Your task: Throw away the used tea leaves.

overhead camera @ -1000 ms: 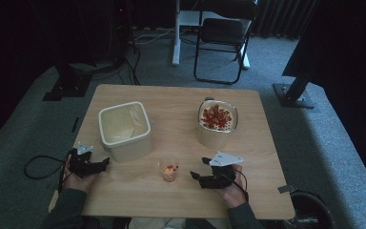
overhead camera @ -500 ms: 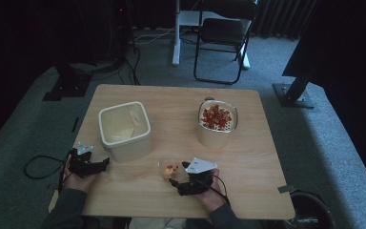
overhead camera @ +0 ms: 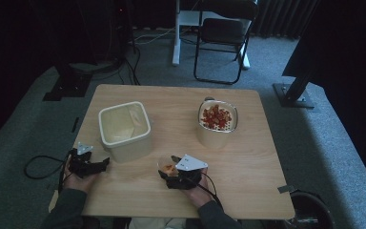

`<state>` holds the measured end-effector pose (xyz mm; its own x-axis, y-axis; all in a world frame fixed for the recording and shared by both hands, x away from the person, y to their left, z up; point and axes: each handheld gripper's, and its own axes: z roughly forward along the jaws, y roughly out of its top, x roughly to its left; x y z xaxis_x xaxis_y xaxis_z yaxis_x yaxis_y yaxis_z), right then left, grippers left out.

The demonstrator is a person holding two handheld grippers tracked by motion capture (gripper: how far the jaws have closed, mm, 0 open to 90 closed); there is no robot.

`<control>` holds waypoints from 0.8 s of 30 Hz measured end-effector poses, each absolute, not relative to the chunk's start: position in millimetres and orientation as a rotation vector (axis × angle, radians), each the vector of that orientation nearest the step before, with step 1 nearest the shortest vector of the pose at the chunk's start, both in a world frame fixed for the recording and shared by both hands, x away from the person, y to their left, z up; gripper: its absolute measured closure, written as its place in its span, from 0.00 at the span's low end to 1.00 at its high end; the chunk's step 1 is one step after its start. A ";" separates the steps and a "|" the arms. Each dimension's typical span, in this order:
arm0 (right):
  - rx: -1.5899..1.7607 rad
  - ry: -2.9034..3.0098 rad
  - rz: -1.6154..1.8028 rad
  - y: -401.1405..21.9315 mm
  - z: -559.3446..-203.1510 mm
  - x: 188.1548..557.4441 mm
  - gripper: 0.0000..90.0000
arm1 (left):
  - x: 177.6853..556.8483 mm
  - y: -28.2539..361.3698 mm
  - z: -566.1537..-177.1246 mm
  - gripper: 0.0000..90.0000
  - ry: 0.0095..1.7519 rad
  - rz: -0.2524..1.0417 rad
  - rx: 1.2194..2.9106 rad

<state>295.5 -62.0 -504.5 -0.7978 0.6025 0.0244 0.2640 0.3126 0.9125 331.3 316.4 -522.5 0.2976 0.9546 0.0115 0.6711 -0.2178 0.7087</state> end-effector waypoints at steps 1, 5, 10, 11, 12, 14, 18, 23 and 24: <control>0.777 2.260 1.481 -61.1 -504.6 296.2 0.32 | 331.3 316.4 -522.5 0.15 1.444 0.613 1.972; 0.758 2.239 1.478 -57.0 -505.4 297.9 0.34 | 331.3 316.4 -522.5 0.15 1.444 0.614 1.971; 0.759 2.230 1.489 -51.4 -507.1 301.4 0.31 | 331.3 316.4 -522.5 0.15 1.443 0.613 1.972; 0.759 2.230 1.489 -51.4 -507.1 301.4 0.31 | 331.3 316.4 -522.5 0.15 1.443 0.613 1.972; 0.757 2.225 1.490 -50.1 -506.8 301.7 0.30 | 331.3 316.4 -522.5 0.15 1.443 0.613 1.972; 0.743 2.215 1.493 -46.9 -506.3 302.9 0.29 | 331.3 316.3 -522.5 0.15 1.443 0.613 1.971; 0.738 2.195 1.525 -43.9 -505.2 305.3 0.28 | 331.3 316.3 -522.5 0.15 1.443 0.613 1.972; 0.741 2.170 1.535 -42.6 -505.9 305.4 0.33 | 331.3 316.3 -522.5 0.15 1.442 0.613 1.972; 0.743 2.153 1.535 -43.1 -505.2 304.3 0.34 | 331.3 316.3 -522.5 0.15 1.442 0.613 1.972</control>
<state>304.3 -43.1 -505.2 -0.7824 0.6227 -0.0111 0.1926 0.2589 0.9465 331.3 316.3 -522.5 0.2988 0.9542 0.0111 0.6703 -0.2182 0.7093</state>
